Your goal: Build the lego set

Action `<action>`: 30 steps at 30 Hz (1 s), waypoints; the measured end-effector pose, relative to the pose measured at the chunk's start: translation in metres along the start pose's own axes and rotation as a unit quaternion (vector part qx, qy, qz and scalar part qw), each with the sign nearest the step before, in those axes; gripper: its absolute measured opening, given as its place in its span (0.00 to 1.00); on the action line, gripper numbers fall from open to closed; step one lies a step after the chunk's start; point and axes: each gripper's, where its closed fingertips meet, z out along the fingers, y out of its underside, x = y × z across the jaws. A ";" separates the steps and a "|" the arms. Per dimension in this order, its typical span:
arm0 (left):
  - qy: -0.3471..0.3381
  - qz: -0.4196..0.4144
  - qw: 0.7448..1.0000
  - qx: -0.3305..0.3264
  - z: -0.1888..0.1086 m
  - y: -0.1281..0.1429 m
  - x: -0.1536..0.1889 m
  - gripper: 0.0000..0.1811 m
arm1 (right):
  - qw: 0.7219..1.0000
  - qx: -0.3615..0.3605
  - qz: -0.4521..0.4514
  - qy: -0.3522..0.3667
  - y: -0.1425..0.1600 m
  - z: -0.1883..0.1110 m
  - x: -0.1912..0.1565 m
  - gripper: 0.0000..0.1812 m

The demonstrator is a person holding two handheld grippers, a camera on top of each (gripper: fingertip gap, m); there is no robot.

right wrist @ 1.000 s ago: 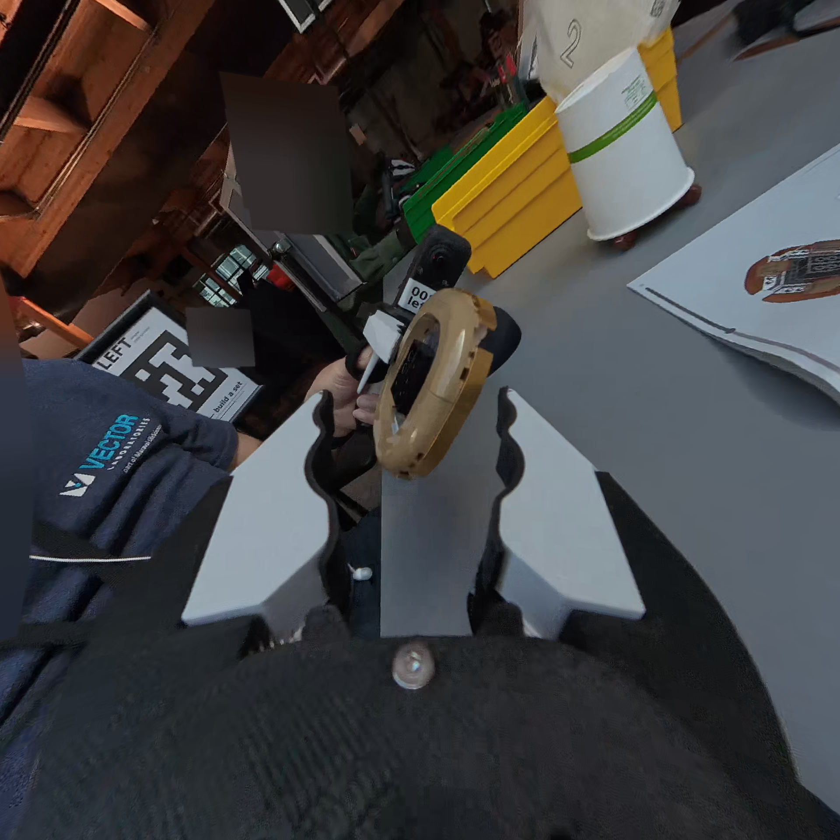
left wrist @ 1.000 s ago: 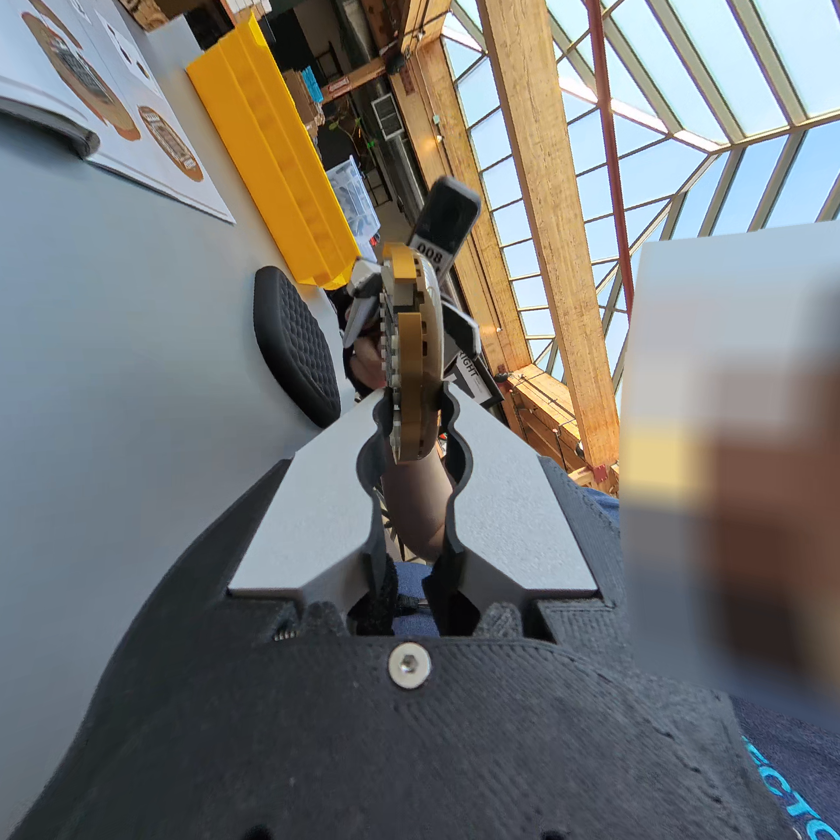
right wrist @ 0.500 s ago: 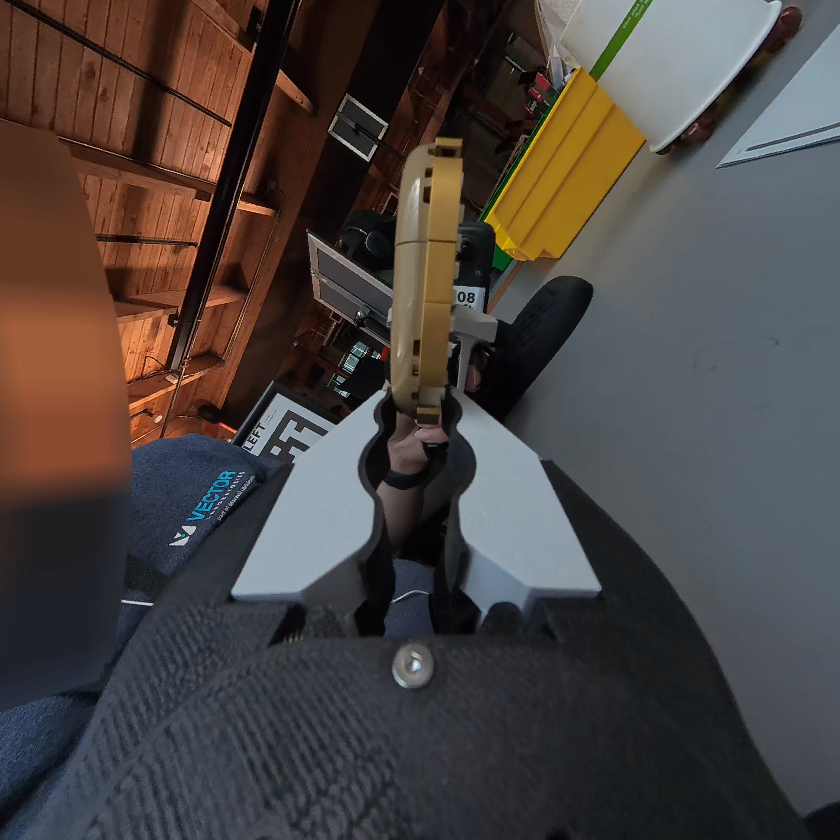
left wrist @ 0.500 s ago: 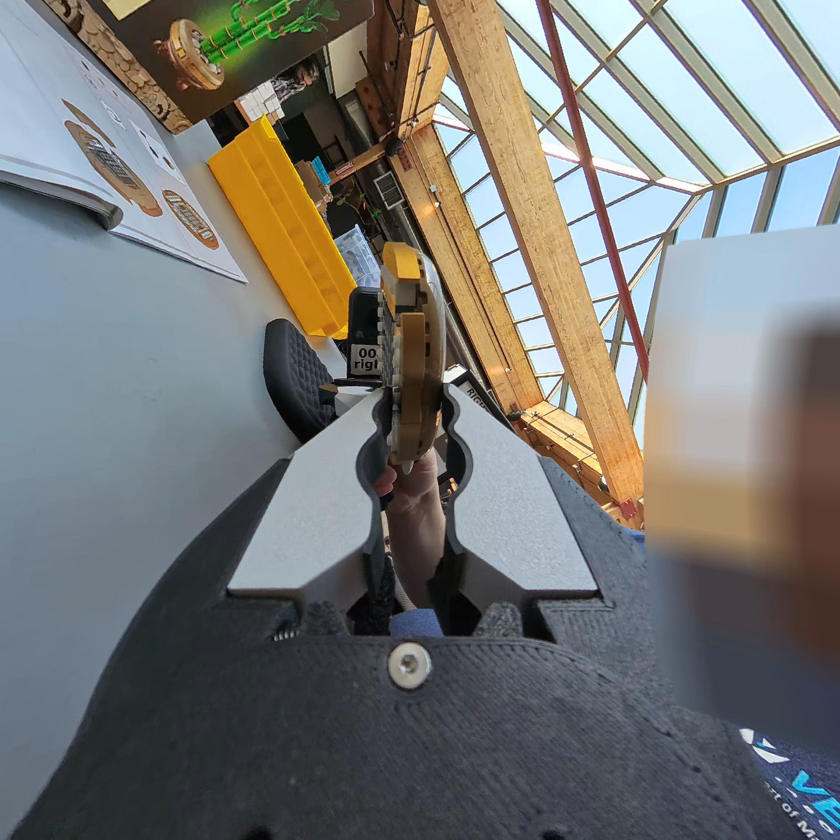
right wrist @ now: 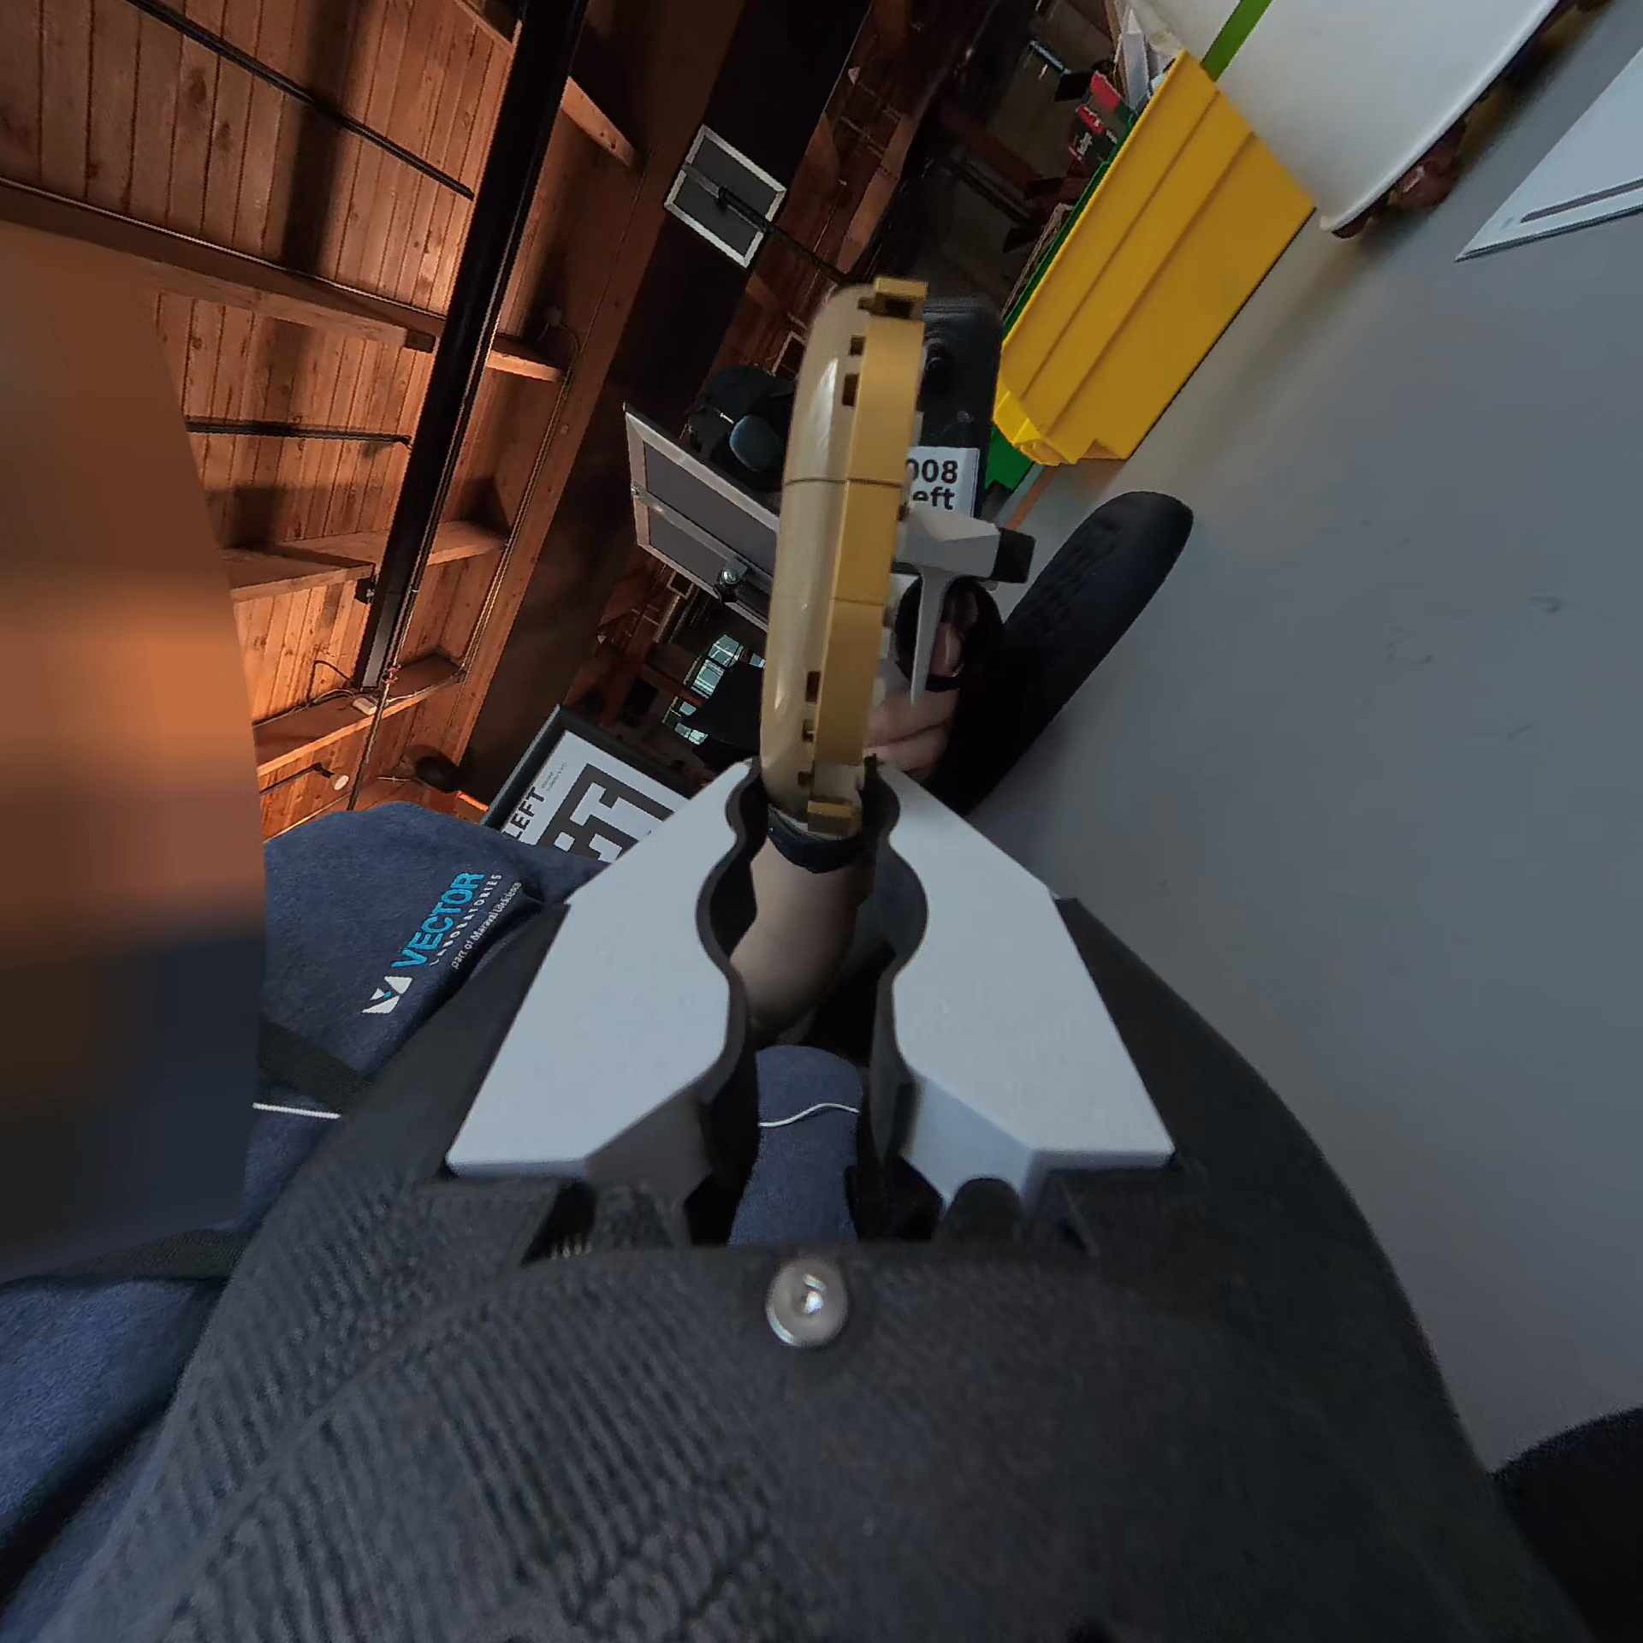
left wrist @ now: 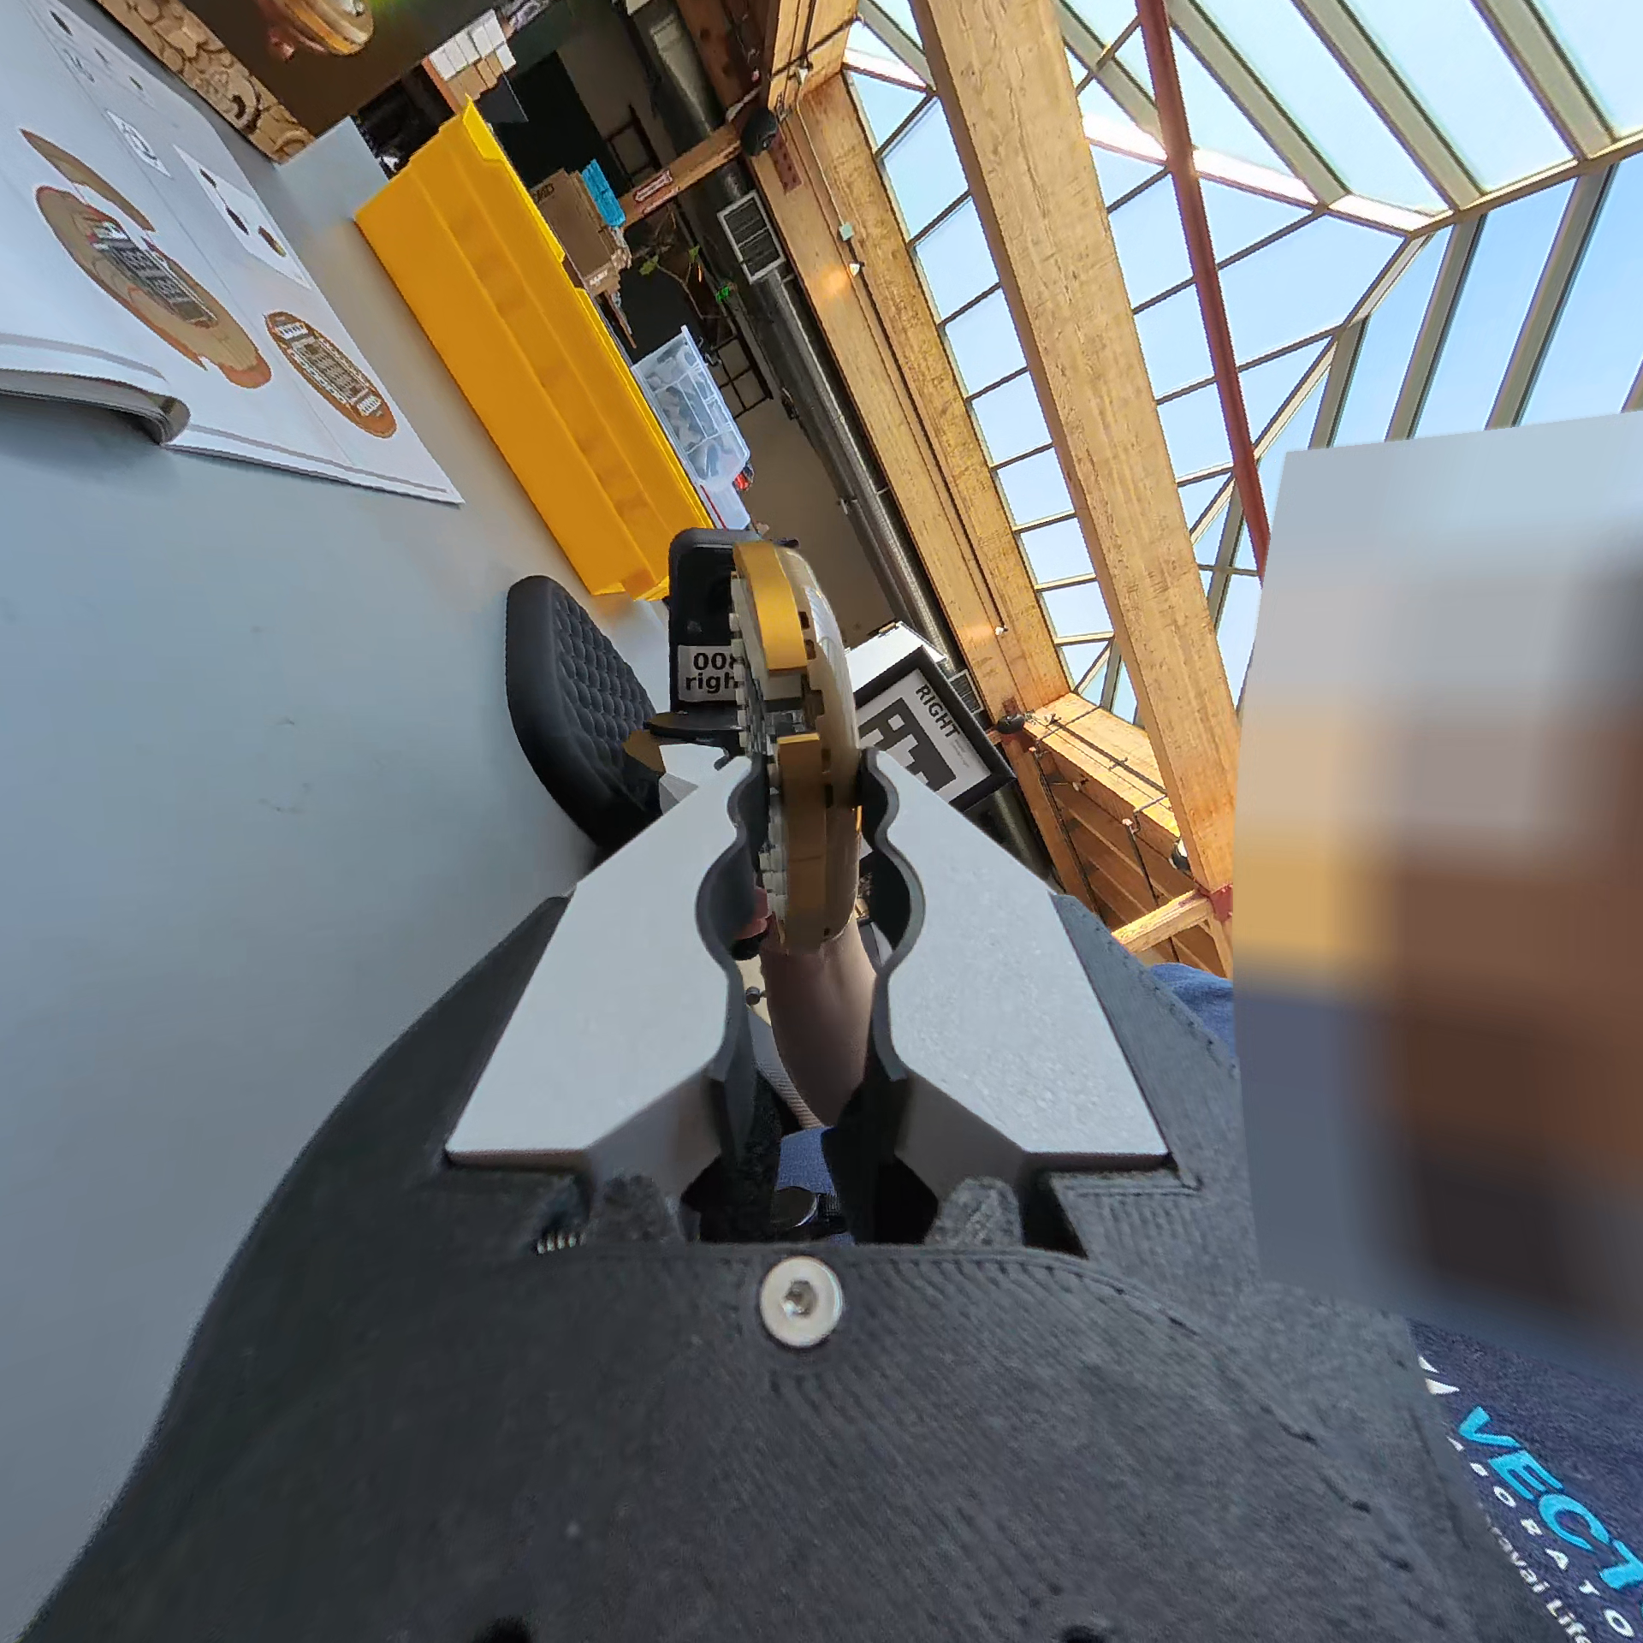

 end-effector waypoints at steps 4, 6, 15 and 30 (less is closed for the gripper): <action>0.007 -0.011 1.000 -0.002 0.003 0.006 0.000 0.10 | 0.998 0.061 -0.002 -0.001 -0.025 -0.014 -0.002 0.21; 0.007 -0.009 1.000 -0.001 0.005 0.007 0.001 0.10 | 0.999 0.046 0.006 -0.003 -0.025 -0.017 -0.003 0.11; 0.009 -0.004 1.000 0.001 0.009 -0.003 0.003 0.11 | 0.999 -0.032 -0.013 0.026 -0.003 -0.007 -0.001 0.11; -0.023 -0.037 0.999 -0.023 0.010 0.008 -0.016 0.10 | 0.998 -0.056 0.020 0.022 -0.030 -0.004 0.013 0.10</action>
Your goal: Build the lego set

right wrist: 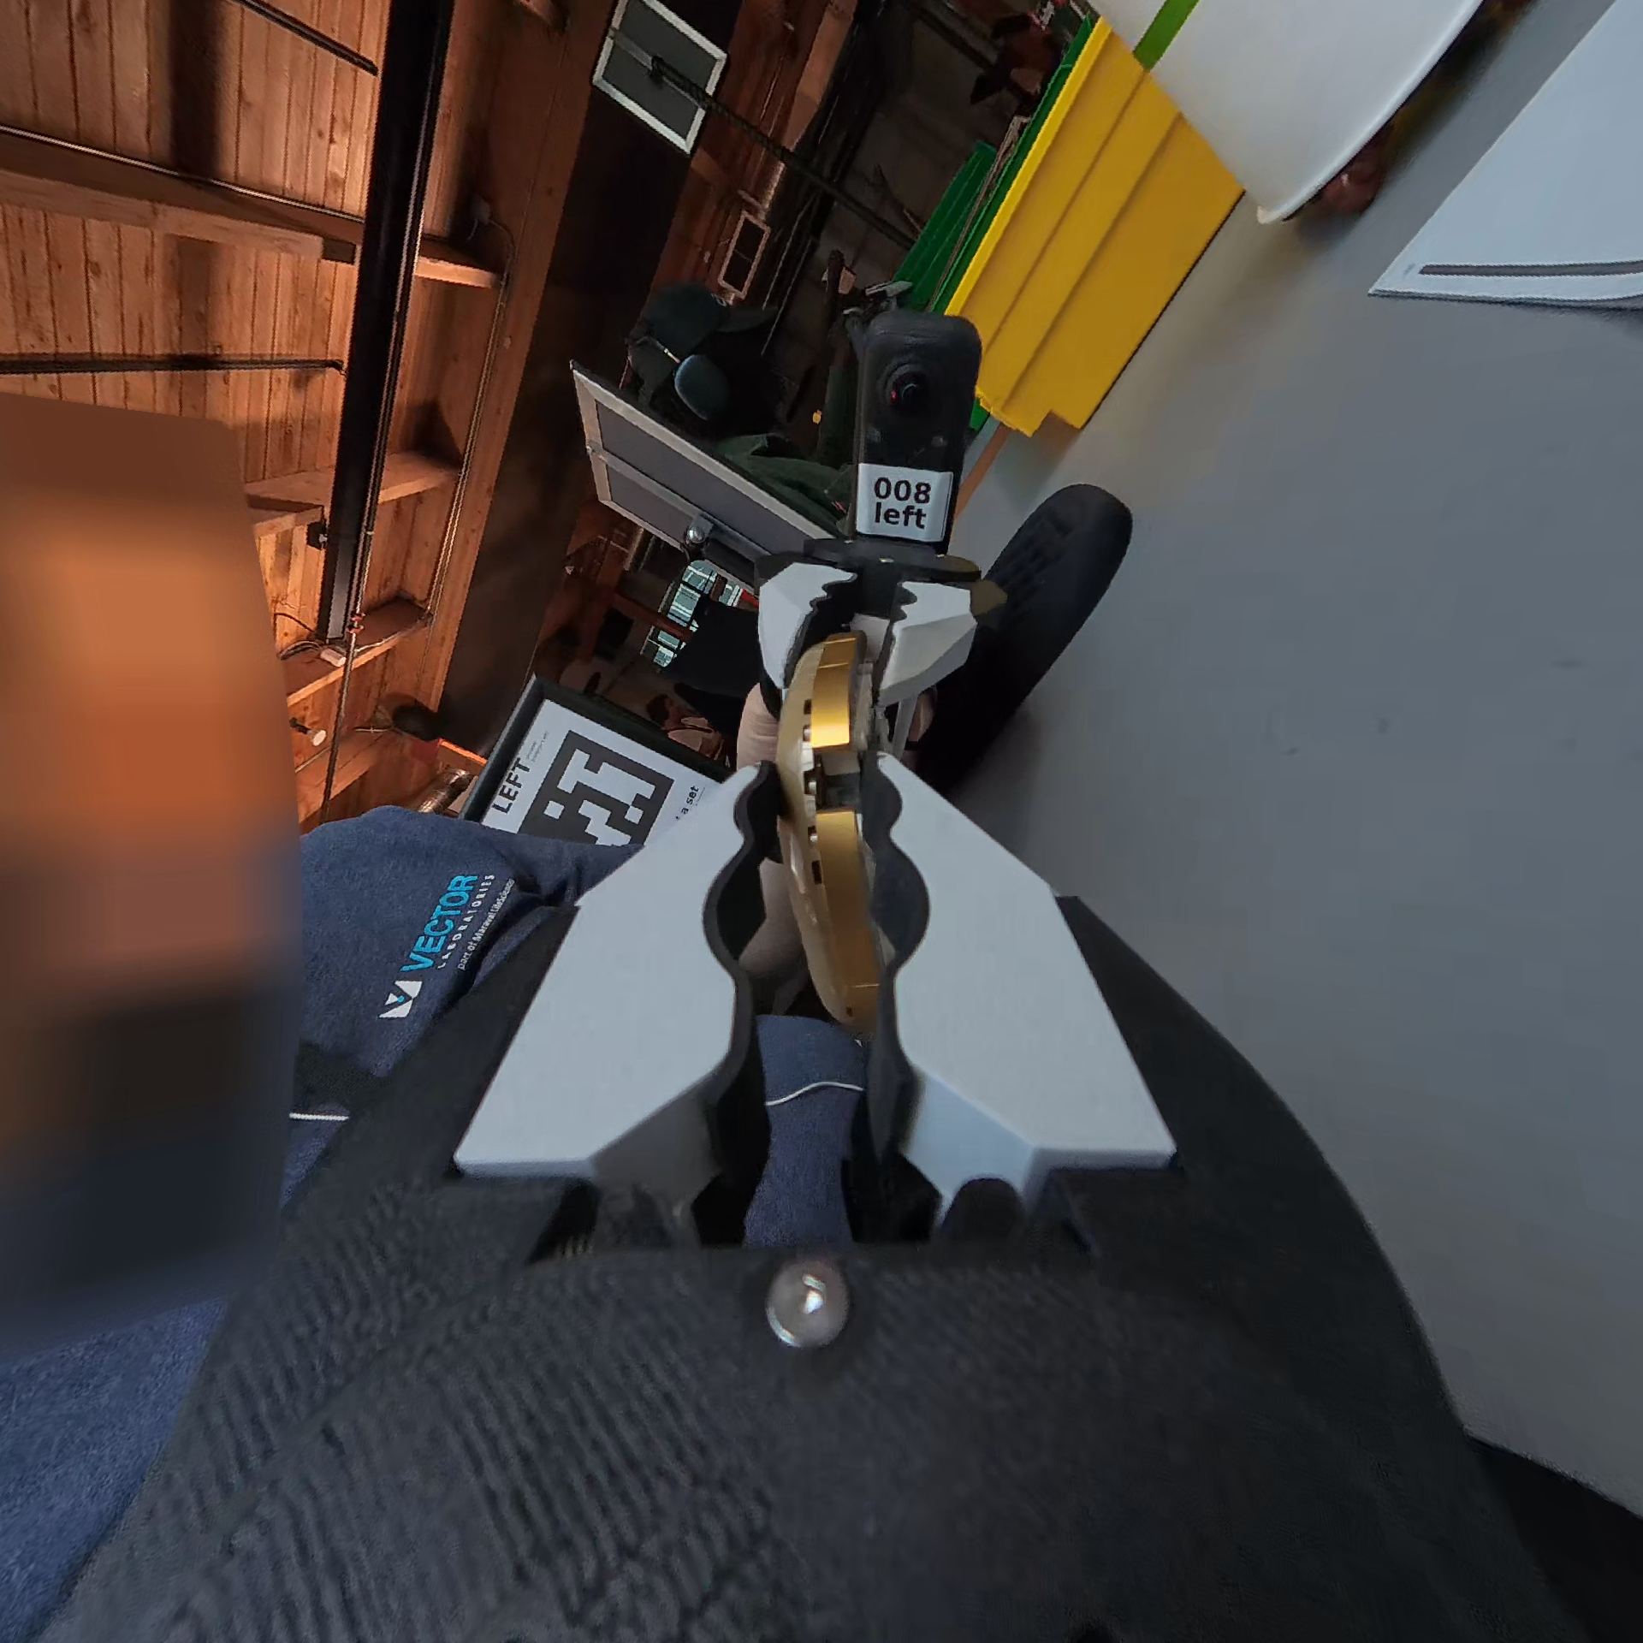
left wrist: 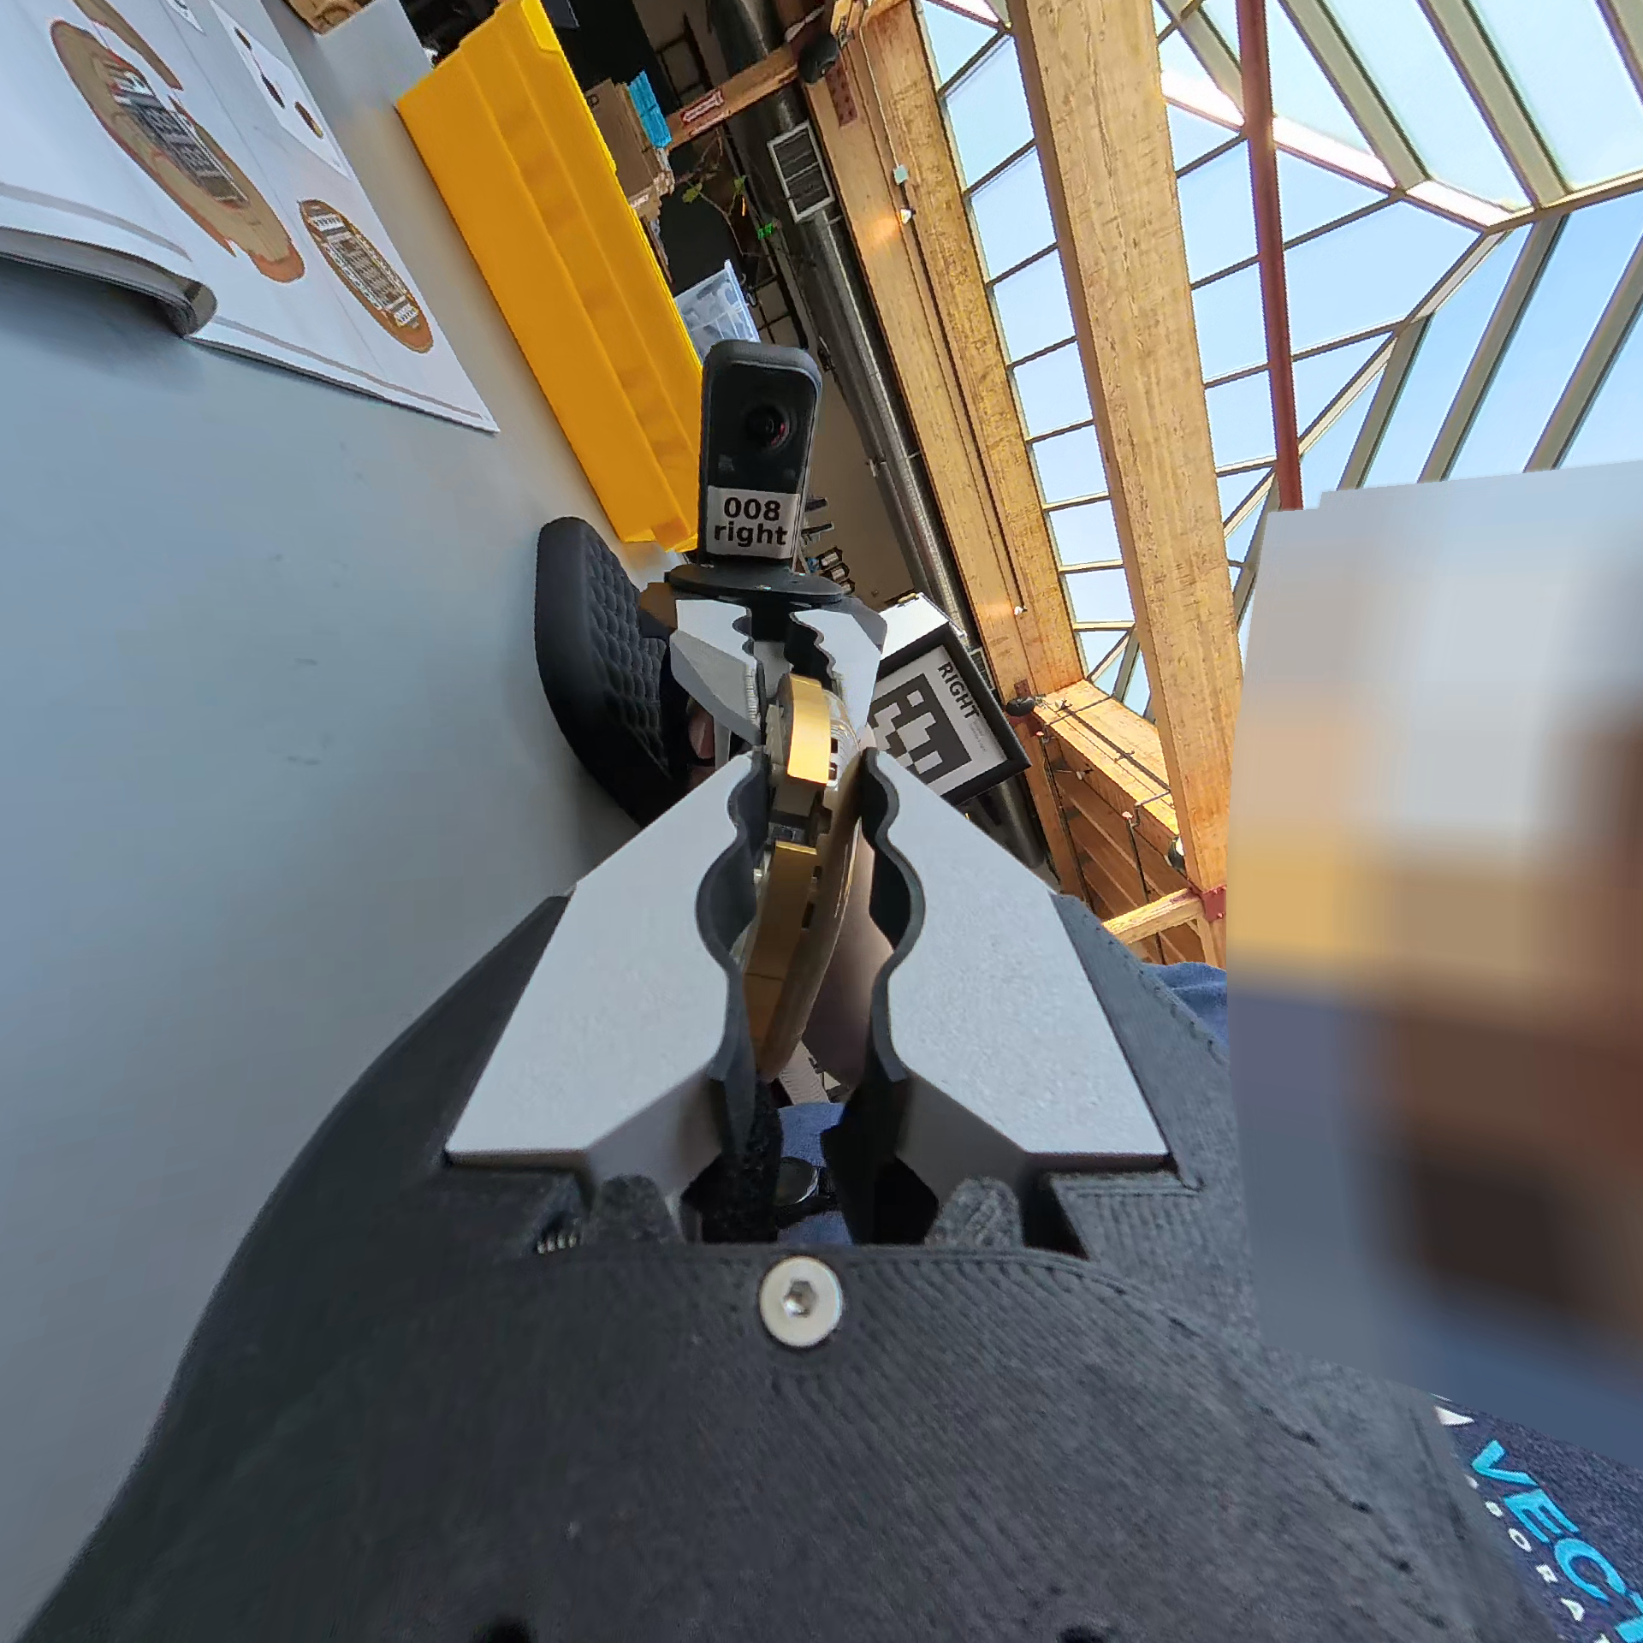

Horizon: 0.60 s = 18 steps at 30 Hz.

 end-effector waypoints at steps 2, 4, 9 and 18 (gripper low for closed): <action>0.010 -0.017 1.000 0.016 -0.001 -0.005 -0.002 0.10 | 1.000 0.020 -0.016 0.004 -0.004 0.001 0.002 0.10; 0.019 -0.031 0.998 0.041 -0.004 -0.012 -0.003 0.11 | 0.999 0.033 -0.020 0.029 -0.003 0.002 0.009 0.34; 0.028 -0.029 0.995 0.096 -0.014 -0.030 -0.002 0.10 | 0.999 0.011 0.027 0.031 0.031 0.015 0.009 0.29; 0.076 0.008 0.996 0.054 -0.010 -0.016 0.023 0.23 | 0.999 0.049 0.011 -0.005 0.021 0.010 -0.006 0.10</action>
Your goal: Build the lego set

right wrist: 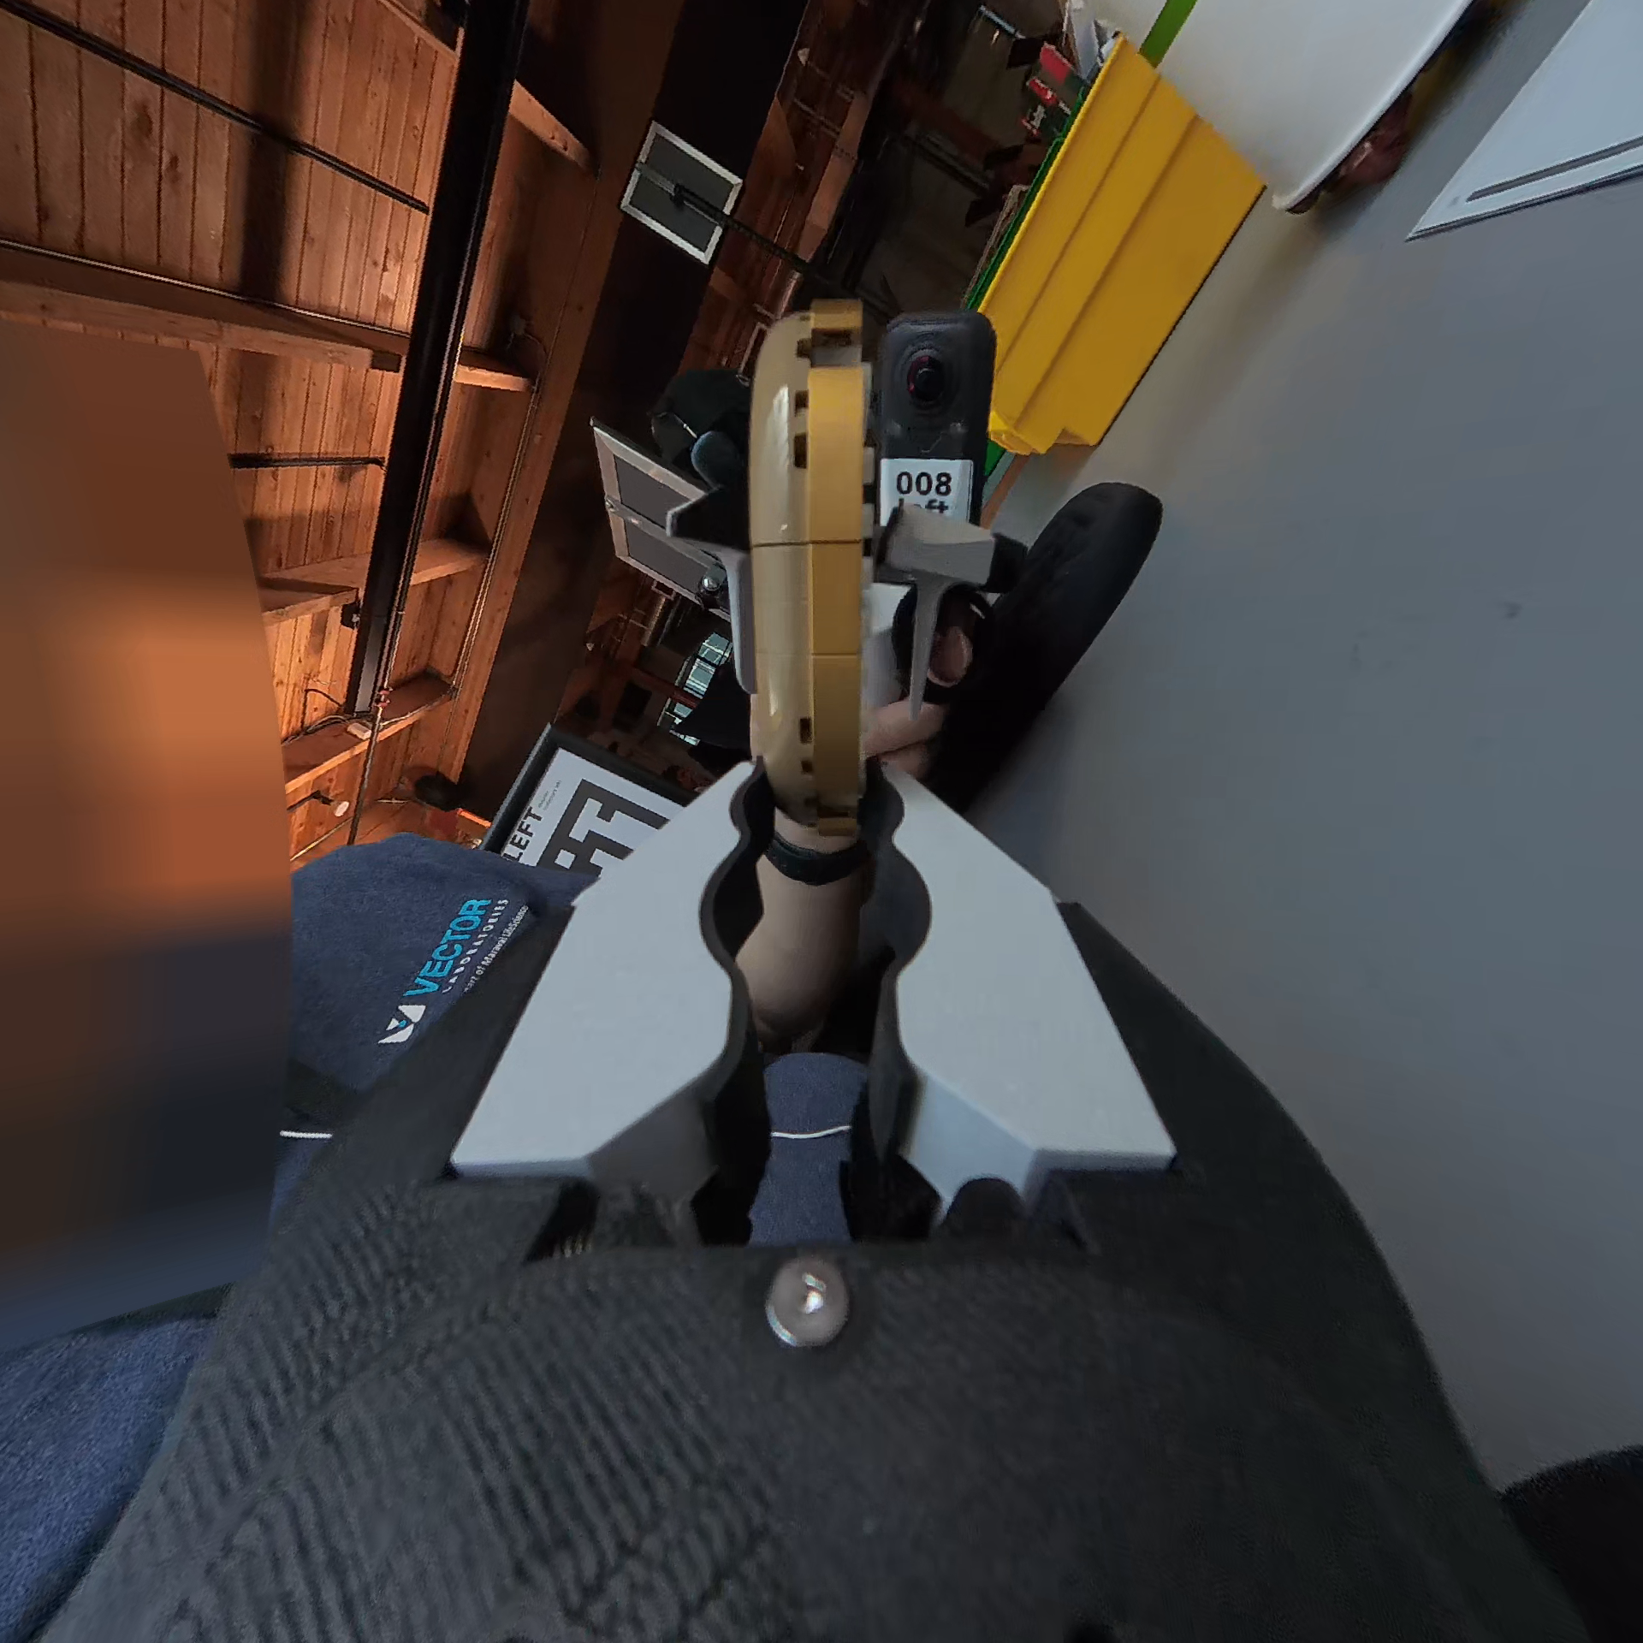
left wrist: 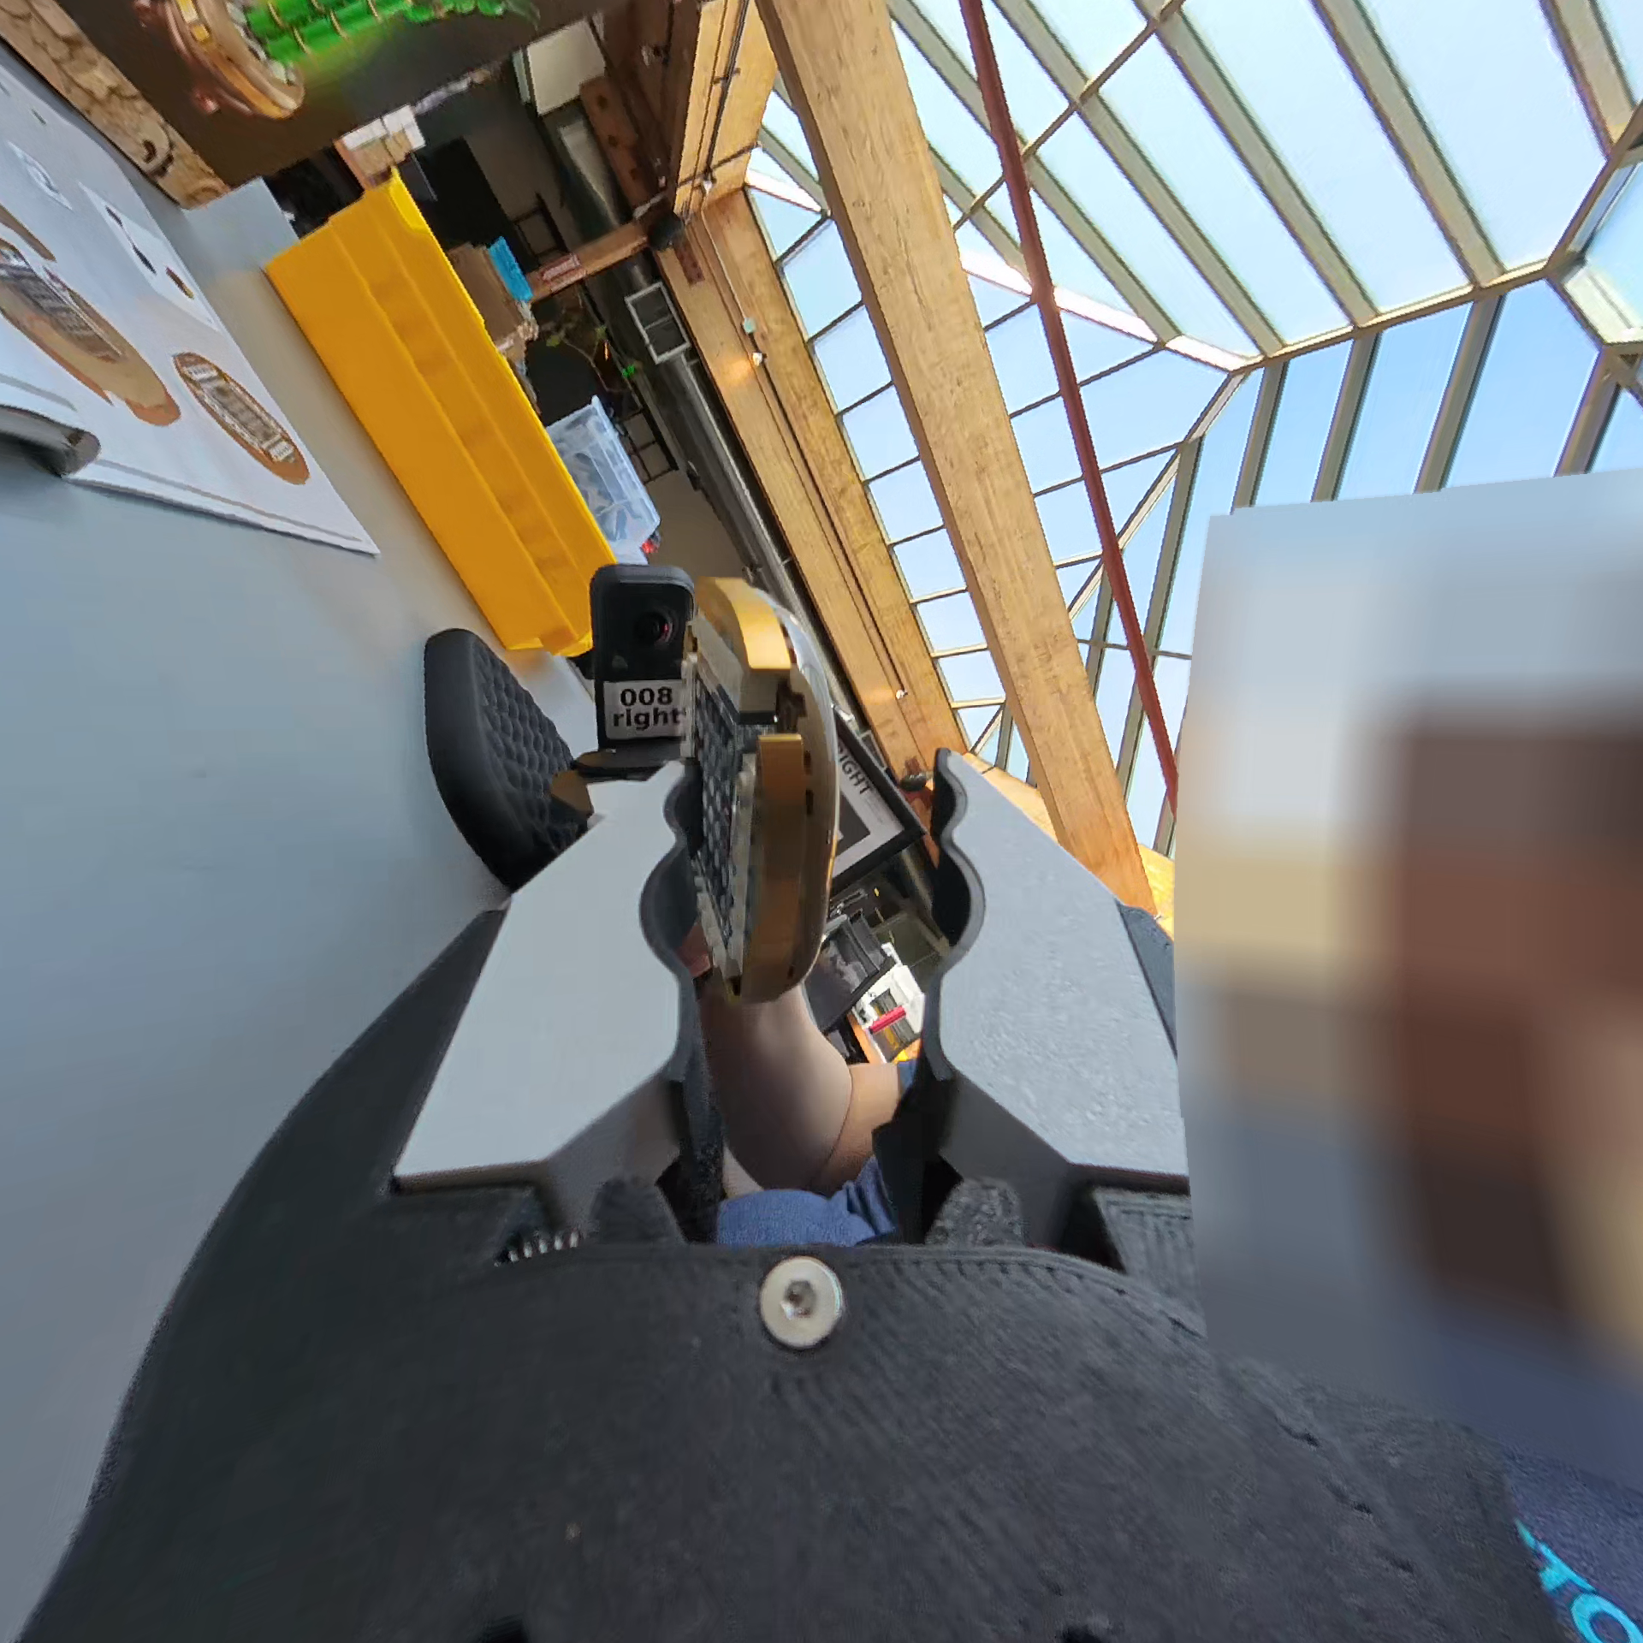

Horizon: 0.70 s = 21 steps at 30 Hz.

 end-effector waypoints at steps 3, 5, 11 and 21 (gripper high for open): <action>-0.032 0.006 0.999 -0.035 -0.002 0.022 -0.009 0.25 | 1.000 -0.004 0.004 0.006 0.001 -0.002 0.001 0.10; -0.031 -0.006 0.998 -0.055 -0.001 0.035 -0.010 0.19 | 1.000 -0.005 0.010 0.004 0.000 -0.003 0.001 0.10; -0.073 -0.007 0.995 -0.065 -0.004 0.043 -0.023 0.11 | 0.999 -0.039 0.027 0.014 -0.001 -0.003 0.008 0.11; -0.148 -0.099 0.975 -0.134 -0.015 0.054 -0.040 0.11 | 0.898 -0.161 -0.383 0.143 -0.015 -0.033 0.020 0.60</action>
